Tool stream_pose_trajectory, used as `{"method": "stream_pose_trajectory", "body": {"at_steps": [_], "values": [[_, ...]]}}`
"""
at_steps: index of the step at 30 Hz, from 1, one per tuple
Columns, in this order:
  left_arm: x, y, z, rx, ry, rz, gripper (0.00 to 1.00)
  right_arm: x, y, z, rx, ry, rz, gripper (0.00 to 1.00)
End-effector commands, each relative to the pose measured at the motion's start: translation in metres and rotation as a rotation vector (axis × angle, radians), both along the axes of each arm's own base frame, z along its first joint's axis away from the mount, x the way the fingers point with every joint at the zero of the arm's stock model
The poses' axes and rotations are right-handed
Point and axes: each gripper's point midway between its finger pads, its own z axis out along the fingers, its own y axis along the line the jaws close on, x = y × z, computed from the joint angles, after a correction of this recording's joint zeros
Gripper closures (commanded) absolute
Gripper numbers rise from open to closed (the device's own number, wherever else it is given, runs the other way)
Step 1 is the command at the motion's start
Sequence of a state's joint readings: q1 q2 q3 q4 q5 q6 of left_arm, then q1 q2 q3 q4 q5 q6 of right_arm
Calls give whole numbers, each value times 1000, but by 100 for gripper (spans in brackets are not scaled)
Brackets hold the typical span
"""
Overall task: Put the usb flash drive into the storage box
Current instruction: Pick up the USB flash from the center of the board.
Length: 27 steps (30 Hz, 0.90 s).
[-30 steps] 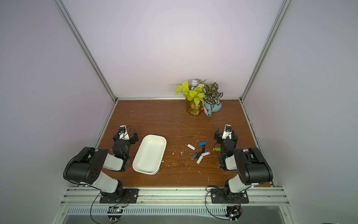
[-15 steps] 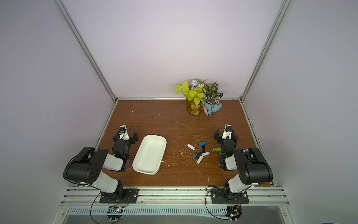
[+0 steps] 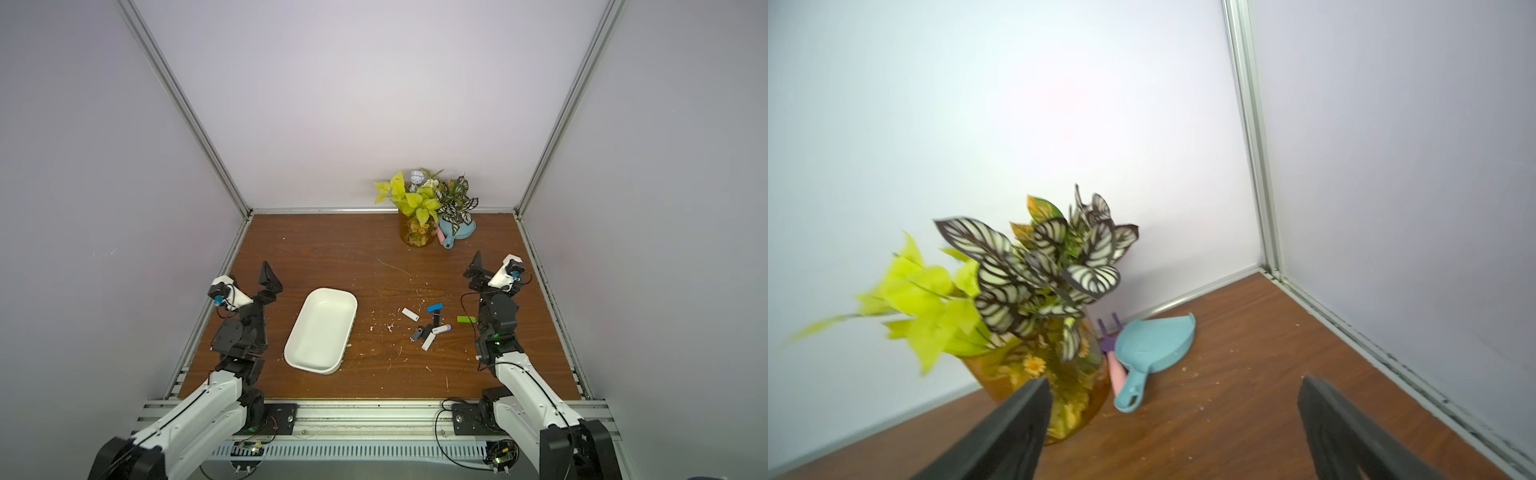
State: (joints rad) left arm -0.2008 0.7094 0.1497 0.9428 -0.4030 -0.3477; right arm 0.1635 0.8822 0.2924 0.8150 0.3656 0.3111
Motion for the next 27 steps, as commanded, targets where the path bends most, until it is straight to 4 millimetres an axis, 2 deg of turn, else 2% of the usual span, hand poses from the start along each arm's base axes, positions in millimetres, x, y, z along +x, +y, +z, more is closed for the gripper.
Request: {"method": "stream_pose_trajectory", "body": {"at_steps": [1,4,6,8,9,12,14,16,19,21,24,27], "values": [[14,-26,-50,-199,274,-219,1,-1,35,-46,104,211,219,0],[17,-62,-53,-197,370,-337,1,-7,29,-68,166,384,171,1],[23,-83,-58,-174,511,-410,1,-13,27,-84,169,507,149,0],[27,-79,-74,-216,683,-350,0,-18,30,-100,187,595,156,0],[26,-78,-77,-179,774,-331,0,-21,33,-109,184,639,170,0],[22,-86,-68,-109,918,-376,0,-31,25,-130,196,738,114,0],[16,-95,-61,-47,951,-445,1,-38,27,-141,237,782,112,0],[8,-93,-59,13,974,-460,0,-47,29,-154,317,826,91,0],[-9,-85,-69,70,998,-450,1,-54,45,-170,391,891,160,0],[-19,-78,-72,45,982,-416,1,-57,49,-174,399,927,171,1],[-25,-86,-60,38,895,-480,0,-59,49,-177,422,954,157,0],[-24,-74,-65,41,889,-407,1,-63,53,-182,461,983,160,1]]}}
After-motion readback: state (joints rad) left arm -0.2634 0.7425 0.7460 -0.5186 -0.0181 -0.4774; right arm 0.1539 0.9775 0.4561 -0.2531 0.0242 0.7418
